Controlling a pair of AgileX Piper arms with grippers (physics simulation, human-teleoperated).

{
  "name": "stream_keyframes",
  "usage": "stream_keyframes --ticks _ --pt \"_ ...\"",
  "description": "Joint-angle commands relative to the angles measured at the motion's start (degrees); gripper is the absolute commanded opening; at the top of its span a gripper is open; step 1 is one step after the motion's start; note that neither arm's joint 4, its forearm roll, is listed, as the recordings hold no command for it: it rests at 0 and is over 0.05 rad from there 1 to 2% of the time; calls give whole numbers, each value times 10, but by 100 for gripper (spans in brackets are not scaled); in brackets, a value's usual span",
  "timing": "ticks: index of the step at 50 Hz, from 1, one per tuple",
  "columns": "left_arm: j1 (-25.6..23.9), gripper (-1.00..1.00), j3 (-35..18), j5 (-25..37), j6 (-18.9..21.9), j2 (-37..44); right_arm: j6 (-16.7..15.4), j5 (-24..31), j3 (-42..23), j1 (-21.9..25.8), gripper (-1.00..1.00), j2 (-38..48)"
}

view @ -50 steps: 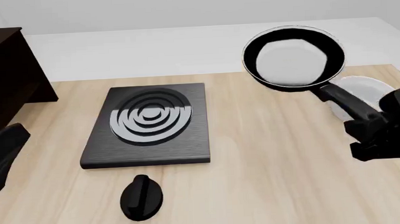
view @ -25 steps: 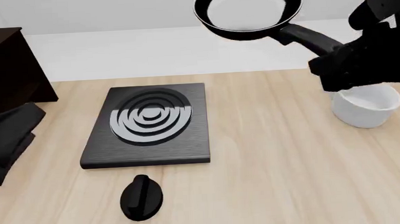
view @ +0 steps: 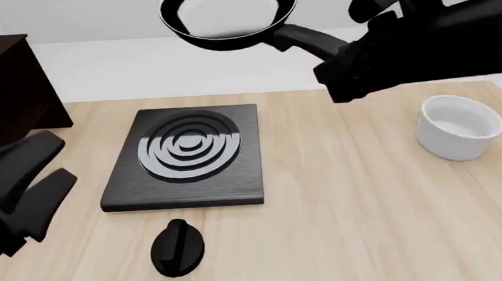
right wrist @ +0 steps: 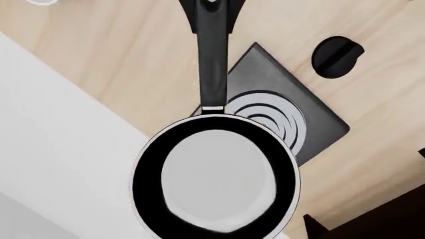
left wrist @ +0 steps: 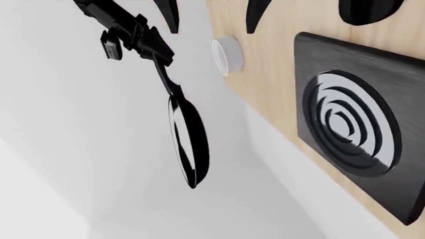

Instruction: Put the frying pan on the cabinet shelf.

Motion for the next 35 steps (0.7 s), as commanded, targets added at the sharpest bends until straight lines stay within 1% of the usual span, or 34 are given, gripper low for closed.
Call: stream_keyframes --ticks 1,3,4,6,8,12,17,23,25,27,35 --pt "-10 100 -5 0 -28 -22 11 -28 -42 58 -100 43" --pt "-8 100 -7 4 -26 -25 10 -29 -44 67 -100 49" --pt "-7 100 -3 0 -34 -25 13 -31 -47 79 -100 58" --pt "-7 100 -5 2 -33 -26 12 -34 -51 80 -100 61" --pt "-7 100 -8 6 -34 -29 13 -38 -56 94 -100 71" --pt "-8 100 -12 11 -38 -32 16 -46 -61 108 -100 84" --pt "-9 100 -6 7 -45 -31 20 -51 -79 133 -100 109" --pt "-8 100 -11 14 -37 -32 25 -68 -93 158 -100 140" --pt "-7 100 -9 13 -41 -32 26 -70 -97 172 -100 153" --pt "-6 100 -10 12 -42 -32 27 -71 -105 173 -100 157" --pt "-4 100 -7 8 -47 -30 33 -80 -135 203 -100 186"
